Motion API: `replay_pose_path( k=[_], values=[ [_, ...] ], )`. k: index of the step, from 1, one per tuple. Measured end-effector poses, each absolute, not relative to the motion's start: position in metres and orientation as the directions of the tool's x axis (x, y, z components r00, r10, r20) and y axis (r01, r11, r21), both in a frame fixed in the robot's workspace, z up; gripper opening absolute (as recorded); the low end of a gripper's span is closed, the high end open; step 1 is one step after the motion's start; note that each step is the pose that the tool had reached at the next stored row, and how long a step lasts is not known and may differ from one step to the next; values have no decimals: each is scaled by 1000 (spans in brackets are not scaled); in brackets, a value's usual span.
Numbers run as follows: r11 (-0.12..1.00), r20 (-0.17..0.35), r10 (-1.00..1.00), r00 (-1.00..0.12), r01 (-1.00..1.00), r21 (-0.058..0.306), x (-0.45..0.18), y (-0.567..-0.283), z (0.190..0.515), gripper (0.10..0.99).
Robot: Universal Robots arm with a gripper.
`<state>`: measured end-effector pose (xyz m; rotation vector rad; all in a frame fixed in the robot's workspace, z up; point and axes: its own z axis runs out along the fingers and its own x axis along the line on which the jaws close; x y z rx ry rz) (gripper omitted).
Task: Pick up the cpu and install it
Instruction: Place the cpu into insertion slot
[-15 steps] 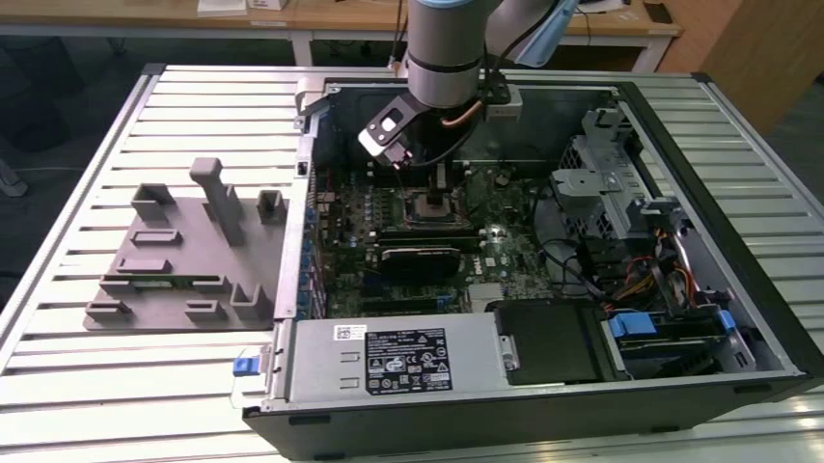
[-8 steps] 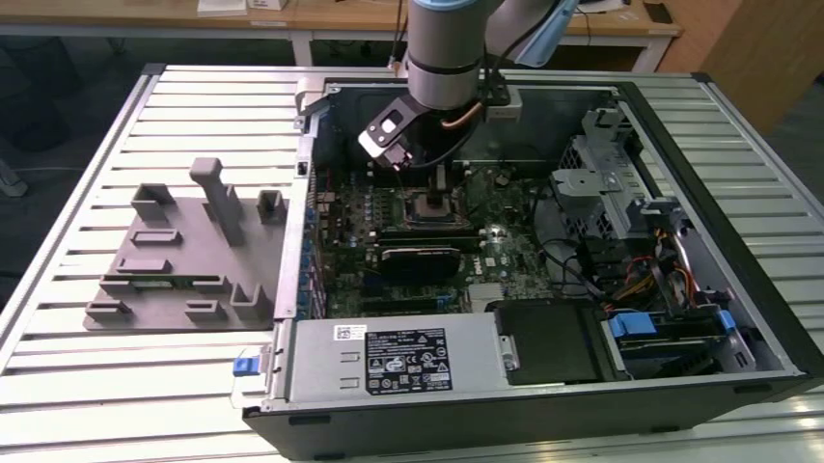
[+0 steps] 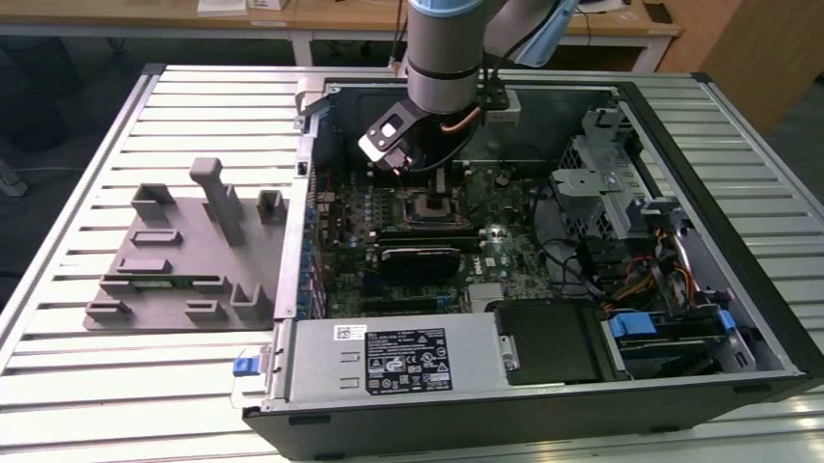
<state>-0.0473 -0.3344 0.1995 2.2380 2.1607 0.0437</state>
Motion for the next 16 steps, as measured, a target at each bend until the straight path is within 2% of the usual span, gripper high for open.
replay_pose_path(
  k=[10,16],
  values=[
    [-35,2,999,35,998,43,-47,-334,199,106],
    [-35,-1,999,35,999,42,-47,-334,217,106]
  ],
)
